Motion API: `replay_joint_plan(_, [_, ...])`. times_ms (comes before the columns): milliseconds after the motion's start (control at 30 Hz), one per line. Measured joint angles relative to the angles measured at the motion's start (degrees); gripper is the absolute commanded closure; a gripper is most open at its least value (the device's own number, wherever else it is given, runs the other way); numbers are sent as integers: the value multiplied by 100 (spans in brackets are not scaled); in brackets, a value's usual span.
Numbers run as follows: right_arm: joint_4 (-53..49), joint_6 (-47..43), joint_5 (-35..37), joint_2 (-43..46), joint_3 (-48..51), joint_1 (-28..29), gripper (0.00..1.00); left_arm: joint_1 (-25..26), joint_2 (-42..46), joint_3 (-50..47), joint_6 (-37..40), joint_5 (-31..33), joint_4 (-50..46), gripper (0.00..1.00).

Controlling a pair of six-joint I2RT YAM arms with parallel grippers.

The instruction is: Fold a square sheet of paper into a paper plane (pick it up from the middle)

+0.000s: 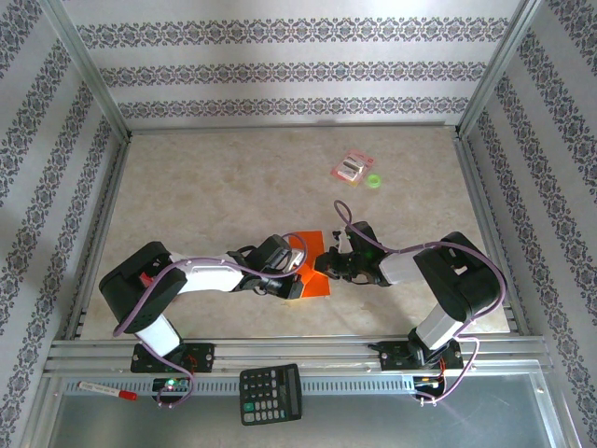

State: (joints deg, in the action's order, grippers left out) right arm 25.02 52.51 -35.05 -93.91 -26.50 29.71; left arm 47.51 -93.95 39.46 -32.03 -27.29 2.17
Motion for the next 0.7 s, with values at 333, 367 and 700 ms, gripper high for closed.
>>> replay_joint_plan(333, [-11, -37, -2, 0, 0, 0, 100, -26, 308, -210, -24, -125, -271, 100])
replay_joint_plan(367, [-11, -42, -2, 0, 0, 0, 100, -31, 330, -205, -39, -136, -306, 100])
replay_joint_plan(700, [-13, -42, -7, -2, 0, -11, 100, -199, 114, 463, -122, -229, -256, 100])
